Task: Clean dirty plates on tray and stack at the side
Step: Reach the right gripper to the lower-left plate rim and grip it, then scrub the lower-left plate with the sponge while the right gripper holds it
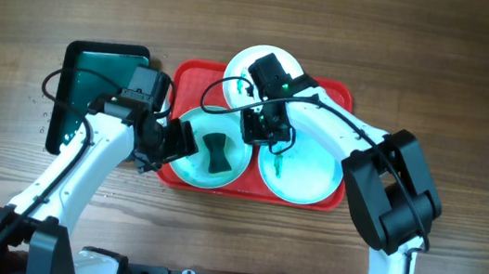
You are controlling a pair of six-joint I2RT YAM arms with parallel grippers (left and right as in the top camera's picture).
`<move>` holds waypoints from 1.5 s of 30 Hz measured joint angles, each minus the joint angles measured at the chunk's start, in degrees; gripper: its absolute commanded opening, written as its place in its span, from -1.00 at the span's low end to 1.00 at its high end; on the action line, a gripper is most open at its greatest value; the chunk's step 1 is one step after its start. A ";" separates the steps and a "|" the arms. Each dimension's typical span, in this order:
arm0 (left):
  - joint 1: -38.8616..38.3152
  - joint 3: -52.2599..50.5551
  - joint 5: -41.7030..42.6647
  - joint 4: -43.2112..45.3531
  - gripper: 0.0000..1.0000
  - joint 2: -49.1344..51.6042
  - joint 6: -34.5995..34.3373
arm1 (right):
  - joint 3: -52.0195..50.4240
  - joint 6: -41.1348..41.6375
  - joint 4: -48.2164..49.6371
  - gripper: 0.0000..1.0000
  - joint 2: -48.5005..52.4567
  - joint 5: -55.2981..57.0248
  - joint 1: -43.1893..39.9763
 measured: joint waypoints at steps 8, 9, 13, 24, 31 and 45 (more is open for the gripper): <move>-6.51 -0.79 0.79 10.03 -0.05 1.33 -2.62 | -0.13 0.22 -0.07 -0.90 -0.02 -1.38 0.00; -8.39 -0.85 0.74 11.67 -0.08 2.58 -3.13 | -0.13 0.22 -0.07 -0.90 -0.02 -1.38 0.00; -10.21 -0.85 0.28 14.45 -0.11 5.95 -4.33 | -0.15 0.39 -0.13 -0.90 0.00 -1.46 0.00; -10.54 -0.90 -0.61 17.90 -0.63 9.03 -5.81 | -0.15 0.42 -0.13 -0.90 -0.02 -1.60 0.00; -10.86 -0.90 -0.96 18.56 -0.92 11.78 -5.88 | -0.15 0.42 -0.11 -0.91 -0.02 -1.60 0.00; -11.69 -0.24 -27.21 11.56 -0.92 11.54 -5.77 | -0.24 0.15 0.00 -0.90 0.00 -2.23 0.11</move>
